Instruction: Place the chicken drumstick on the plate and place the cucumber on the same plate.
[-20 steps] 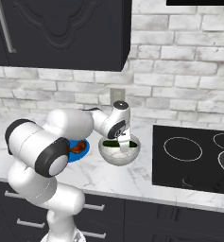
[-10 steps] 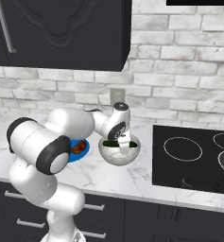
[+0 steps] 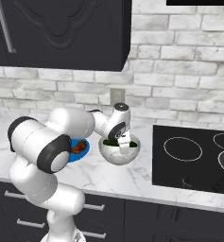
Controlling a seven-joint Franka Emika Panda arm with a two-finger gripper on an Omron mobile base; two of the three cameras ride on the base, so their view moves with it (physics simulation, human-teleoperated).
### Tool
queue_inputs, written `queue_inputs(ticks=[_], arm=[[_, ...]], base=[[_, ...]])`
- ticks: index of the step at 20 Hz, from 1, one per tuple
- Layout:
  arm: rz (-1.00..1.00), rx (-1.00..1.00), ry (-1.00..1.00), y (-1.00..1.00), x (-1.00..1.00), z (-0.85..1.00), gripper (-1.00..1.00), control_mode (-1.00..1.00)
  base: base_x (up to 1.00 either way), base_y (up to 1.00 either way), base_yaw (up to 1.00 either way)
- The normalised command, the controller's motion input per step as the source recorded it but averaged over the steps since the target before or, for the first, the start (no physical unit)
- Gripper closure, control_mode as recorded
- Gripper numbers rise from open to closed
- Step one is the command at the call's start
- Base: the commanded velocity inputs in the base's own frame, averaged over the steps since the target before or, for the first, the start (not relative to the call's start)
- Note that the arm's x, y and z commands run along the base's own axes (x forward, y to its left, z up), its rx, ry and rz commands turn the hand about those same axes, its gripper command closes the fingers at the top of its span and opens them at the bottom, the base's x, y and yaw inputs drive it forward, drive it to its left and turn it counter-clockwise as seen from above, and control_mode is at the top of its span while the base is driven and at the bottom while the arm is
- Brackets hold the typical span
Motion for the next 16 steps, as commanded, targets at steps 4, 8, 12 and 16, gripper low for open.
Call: queue_inputs(ticks=[4, 8, 12, 16], arm=[[0.0, 0.0, 0.0, 0.0, 0.0, 0.0, 1.0, -1.0], [0.0, 0.0, -0.05, 0.0, -0.03, 0.1, 1.0, -1.0], [0.0, 0.0, -0.1, 0.0, -0.17, 0.53, 1.0, -1.0], [-0.01, 0.0, -0.02, 0.0, -0.03, 0.72, 1.0, -1.0]], base=[[0.0, 0.0, 0.0], [0.0, 0.0, 0.0], [0.0, 0.0, 0.0], [0.0, 0.0, 0.0]])
